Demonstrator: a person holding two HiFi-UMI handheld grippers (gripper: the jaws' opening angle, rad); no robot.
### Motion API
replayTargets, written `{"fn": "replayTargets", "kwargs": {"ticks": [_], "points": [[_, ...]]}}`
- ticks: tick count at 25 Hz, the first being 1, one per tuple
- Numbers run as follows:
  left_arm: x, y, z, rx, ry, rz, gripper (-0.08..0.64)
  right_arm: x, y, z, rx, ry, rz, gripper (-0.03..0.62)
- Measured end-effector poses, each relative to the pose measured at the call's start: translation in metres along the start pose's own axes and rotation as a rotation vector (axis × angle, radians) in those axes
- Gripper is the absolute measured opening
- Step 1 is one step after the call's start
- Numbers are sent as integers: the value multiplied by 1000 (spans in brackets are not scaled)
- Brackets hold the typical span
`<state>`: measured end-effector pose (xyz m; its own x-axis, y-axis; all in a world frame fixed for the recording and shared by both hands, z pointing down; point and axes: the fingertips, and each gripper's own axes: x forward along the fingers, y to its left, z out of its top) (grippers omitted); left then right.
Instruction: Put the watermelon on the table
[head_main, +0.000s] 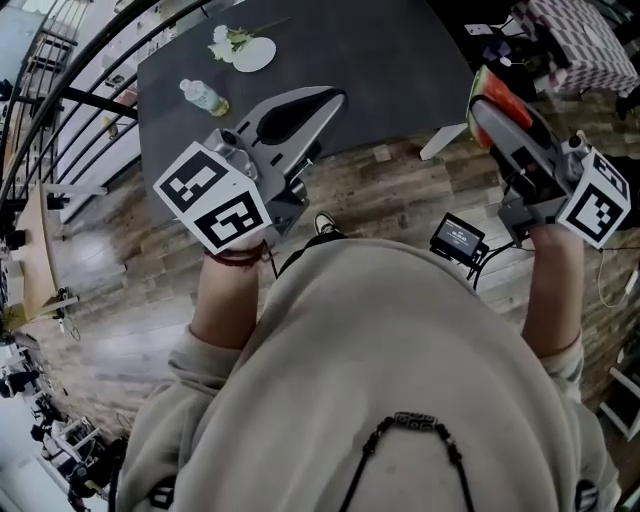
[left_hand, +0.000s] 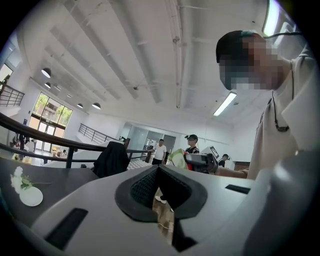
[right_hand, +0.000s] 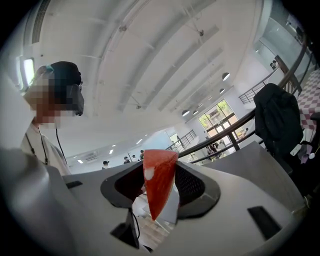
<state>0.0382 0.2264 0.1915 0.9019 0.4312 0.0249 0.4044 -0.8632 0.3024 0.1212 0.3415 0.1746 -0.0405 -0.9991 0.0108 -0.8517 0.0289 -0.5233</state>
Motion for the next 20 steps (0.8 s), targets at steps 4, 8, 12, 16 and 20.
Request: {"fn": "replayTargets", "kwargs": {"ticks": [4,8,12,16,20], "points": [[1,22,1,-6,10,-31,3,15,-4,1,-7,5,-40,199],[-9,58,-1,-16,41,-48,3,53,-7,3,-13,24,-68,199],[-15,81,-5,-26,67,-65,3,83,-6,5,-19,31,-65,199],[-30,101,1,-27,71,-62,3,113,-1,7,-23,45,-50,199],[-46,116,1,-40,69,-49,3,136,7,11,-24,50,-36,199]]}}
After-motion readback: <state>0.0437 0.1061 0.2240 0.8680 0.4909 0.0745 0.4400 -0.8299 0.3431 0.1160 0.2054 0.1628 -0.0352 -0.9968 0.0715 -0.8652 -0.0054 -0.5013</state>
